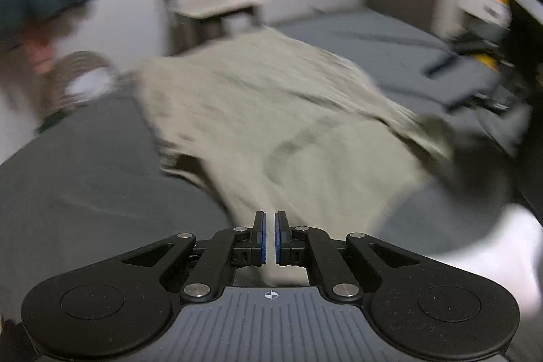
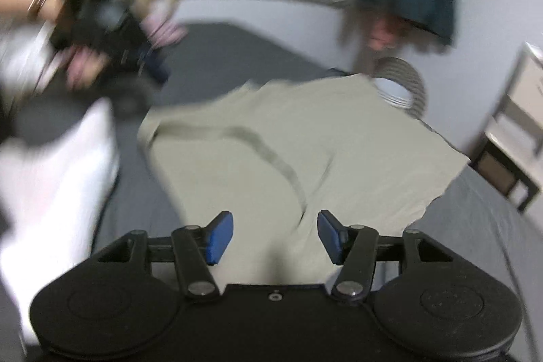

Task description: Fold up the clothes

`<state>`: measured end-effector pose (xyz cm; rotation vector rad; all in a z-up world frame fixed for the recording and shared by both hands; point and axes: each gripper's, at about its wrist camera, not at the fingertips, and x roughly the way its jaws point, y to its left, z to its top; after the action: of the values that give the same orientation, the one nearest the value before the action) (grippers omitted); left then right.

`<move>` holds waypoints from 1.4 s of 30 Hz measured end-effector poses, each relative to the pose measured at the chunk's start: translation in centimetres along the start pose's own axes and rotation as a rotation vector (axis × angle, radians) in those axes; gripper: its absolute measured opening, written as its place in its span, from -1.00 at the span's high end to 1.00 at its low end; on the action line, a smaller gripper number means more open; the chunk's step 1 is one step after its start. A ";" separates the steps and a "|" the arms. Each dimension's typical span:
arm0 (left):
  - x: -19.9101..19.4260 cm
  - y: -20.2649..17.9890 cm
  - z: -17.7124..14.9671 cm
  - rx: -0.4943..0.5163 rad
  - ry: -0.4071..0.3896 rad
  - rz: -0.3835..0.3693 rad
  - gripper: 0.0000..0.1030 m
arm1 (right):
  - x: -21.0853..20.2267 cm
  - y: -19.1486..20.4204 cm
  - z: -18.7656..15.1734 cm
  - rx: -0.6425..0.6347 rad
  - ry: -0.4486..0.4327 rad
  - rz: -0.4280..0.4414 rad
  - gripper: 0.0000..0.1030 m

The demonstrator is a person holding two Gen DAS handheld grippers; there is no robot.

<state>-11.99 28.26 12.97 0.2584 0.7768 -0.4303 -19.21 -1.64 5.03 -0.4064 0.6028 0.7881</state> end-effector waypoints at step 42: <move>11.7 2.3 1.0 0.171 -0.157 0.407 -0.09 | 9.3 4.3 0.0 0.132 0.066 0.208 -0.15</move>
<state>-2.89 26.61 5.38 0.5253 0.5164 -0.1293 -17.35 6.10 -1.42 -0.2511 0.7626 0.9294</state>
